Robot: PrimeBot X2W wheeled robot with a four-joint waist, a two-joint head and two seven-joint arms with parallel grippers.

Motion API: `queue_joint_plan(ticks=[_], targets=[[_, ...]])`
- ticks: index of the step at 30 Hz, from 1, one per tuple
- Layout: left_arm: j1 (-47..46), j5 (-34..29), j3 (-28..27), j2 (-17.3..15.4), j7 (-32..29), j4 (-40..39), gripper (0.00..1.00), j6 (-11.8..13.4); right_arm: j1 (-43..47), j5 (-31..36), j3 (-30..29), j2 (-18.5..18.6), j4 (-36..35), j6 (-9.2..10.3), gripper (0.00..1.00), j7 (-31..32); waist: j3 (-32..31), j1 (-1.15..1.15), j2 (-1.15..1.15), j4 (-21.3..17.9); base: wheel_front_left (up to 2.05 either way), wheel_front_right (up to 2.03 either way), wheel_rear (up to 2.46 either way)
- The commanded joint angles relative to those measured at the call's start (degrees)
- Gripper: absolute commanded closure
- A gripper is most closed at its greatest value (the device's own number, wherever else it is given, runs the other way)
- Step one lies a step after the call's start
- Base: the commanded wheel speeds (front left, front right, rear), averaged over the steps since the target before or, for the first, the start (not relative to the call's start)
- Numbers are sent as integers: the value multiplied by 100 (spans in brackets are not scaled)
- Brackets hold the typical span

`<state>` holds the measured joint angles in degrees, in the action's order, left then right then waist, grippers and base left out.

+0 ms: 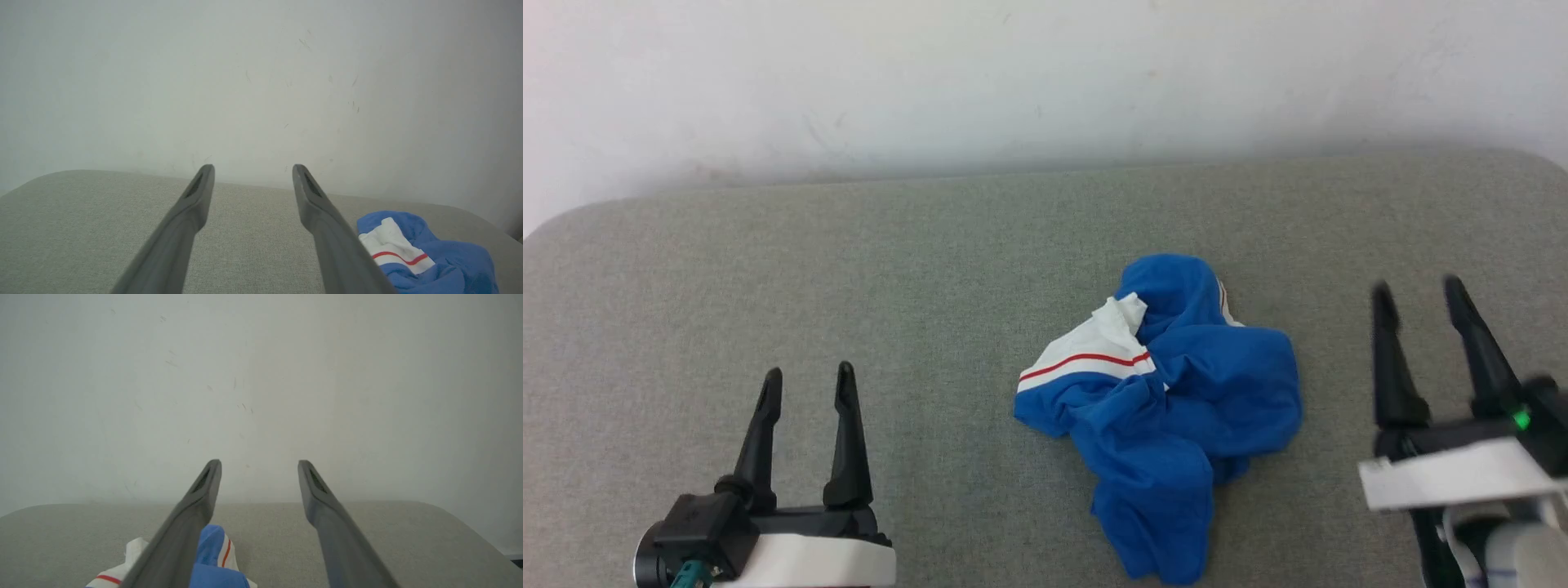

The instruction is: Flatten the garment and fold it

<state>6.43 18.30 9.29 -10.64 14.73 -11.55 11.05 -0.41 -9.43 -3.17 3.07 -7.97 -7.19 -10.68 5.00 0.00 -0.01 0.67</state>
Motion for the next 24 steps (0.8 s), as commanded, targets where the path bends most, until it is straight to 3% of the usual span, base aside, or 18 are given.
queue_joint_plan(ticks=[1,5,13,20,24], targets=[[-68,-63,-55,39,26,-15,0,-57,-217,32,91,-19,-61,-30,0,90,76,0,1,14,0,0,0],[-169,-135,-166,213,26,15,0,-226,-781,-41,615,266,-8,-30,0,966,218,0,1,17,0,0,0],[-332,-285,-303,476,27,236,0,-545,-1592,-1162,1835,1401,723,-30,0,3099,370,0,1,136,0,0,0],[-431,-346,-390,632,27,358,0,-729,-1959,-1520,2731,1966,1234,-30,0,3710,482,0,1,336,0,0,0],[-502,-368,-402,691,27,426,0,-819,-2116,-1518,3104,2136,1602,-30,0,3688,548,0,1,458,0,0,0]])
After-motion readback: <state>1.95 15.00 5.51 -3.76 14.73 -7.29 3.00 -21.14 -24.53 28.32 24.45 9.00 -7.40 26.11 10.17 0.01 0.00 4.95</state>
